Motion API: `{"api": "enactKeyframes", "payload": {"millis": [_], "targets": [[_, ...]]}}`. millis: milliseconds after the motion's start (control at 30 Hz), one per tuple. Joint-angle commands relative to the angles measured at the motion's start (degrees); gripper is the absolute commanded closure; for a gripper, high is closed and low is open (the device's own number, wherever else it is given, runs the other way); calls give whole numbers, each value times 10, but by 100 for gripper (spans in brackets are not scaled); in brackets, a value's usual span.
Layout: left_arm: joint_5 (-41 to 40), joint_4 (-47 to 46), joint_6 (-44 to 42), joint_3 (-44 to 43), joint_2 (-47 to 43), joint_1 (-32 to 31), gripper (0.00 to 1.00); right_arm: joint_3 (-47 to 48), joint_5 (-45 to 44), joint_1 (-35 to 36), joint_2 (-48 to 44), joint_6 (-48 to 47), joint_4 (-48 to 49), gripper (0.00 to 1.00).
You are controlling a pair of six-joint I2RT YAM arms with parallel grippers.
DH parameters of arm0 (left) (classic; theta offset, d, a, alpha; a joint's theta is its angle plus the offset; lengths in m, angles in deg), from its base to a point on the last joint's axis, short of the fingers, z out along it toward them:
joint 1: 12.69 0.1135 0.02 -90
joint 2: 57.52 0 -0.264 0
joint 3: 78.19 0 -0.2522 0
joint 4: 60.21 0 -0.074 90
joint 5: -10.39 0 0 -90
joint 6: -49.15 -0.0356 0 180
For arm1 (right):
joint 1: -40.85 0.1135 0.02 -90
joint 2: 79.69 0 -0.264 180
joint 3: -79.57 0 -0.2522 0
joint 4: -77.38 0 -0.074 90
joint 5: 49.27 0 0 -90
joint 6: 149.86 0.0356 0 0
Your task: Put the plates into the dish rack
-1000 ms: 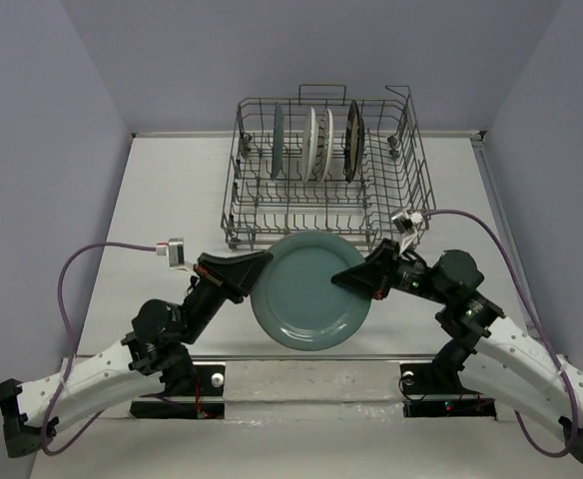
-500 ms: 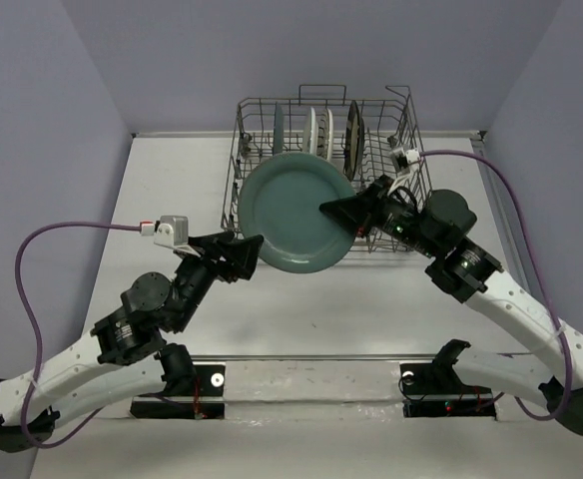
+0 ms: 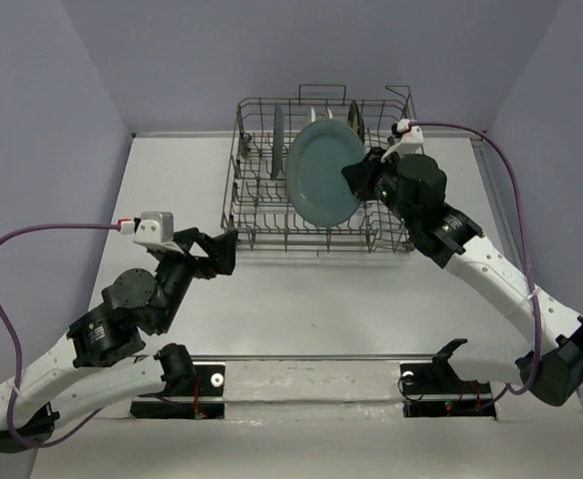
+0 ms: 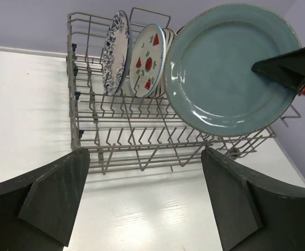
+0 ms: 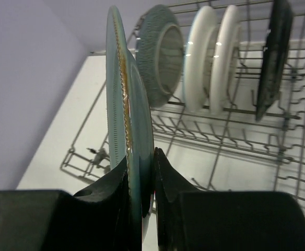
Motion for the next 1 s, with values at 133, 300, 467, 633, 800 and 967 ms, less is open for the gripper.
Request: {"api": "enactKeyframes", "payload": {"millis": [133, 300, 467, 633, 800, 967], "targets": [[26, -22, -75, 40, 30, 59, 1, 141, -231, -2, 66, -96, -3, 93], [89, -45, -75, 60, 38, 103, 1, 160, -282, -2, 90, -140, -9, 93], [140, -60, -70, 68, 42, 137, 1, 189, -307, 5, 131, -172, -28, 93], [166, -70, -68, 73, 43, 169, 1, 198, -335, 12, 153, -210, -33, 93], [175, -72, -68, 75, 46, 182, 1, 204, -347, 18, 171, -226, -35, 93], [182, -74, -67, 75, 48, 189, 1, 205, -354, 23, 189, -233, -38, 93]]}}
